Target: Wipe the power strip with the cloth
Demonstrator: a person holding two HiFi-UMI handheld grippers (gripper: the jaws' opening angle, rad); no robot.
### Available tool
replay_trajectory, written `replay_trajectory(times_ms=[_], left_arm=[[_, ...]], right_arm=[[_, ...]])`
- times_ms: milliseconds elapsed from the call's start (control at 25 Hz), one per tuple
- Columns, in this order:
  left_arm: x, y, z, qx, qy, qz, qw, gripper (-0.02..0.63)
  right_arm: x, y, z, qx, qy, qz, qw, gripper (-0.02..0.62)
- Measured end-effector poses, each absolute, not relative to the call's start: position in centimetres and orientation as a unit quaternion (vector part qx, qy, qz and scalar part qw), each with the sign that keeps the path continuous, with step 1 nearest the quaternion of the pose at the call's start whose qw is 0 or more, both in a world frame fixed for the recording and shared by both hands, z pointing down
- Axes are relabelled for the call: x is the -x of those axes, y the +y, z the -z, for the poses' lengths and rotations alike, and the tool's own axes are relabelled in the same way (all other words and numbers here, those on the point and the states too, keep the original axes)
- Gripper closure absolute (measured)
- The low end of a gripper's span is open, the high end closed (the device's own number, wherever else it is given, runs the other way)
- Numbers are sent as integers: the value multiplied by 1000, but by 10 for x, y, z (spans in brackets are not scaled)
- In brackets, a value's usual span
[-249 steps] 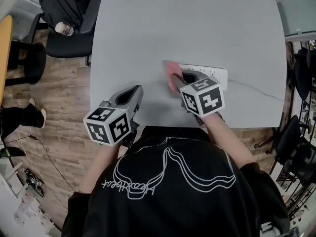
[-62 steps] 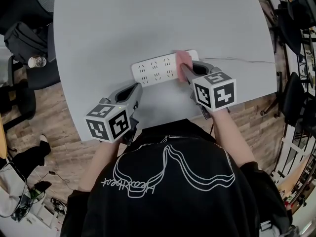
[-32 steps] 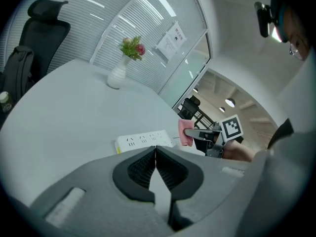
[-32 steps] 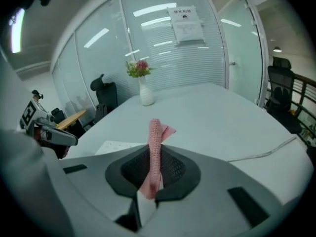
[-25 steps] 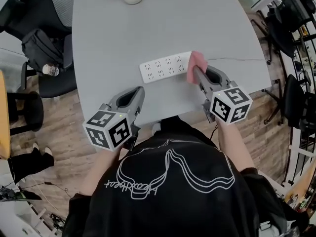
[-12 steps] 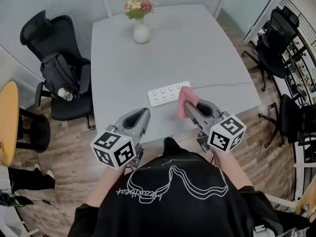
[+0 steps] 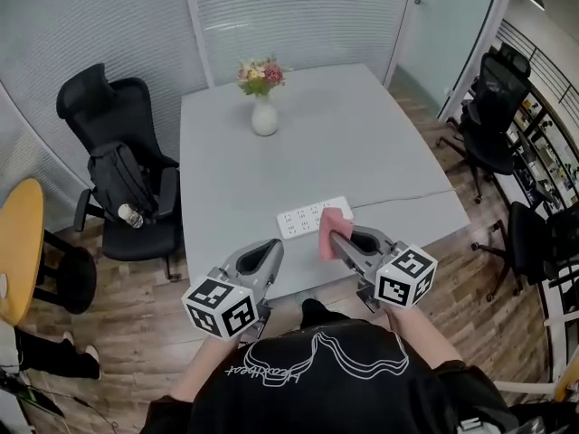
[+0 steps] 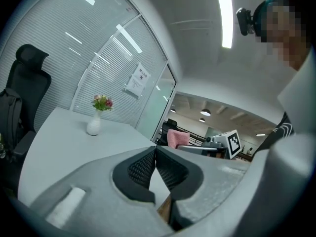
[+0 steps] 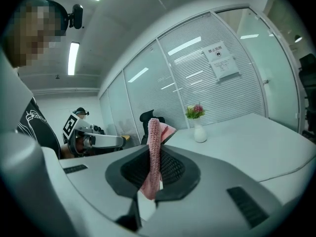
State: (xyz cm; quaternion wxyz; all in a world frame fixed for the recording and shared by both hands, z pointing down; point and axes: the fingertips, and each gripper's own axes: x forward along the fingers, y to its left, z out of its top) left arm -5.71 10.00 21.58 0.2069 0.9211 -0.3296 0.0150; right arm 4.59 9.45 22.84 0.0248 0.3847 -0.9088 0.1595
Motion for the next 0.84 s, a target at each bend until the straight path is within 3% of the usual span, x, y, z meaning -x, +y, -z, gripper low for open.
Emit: replay_trajectory(times_ms=[840], left_arm=[[52,97,-226,-919,-332,-15,214,592]], right_arm=[[-46,90,-234,-382,-911,-149,33,560]])
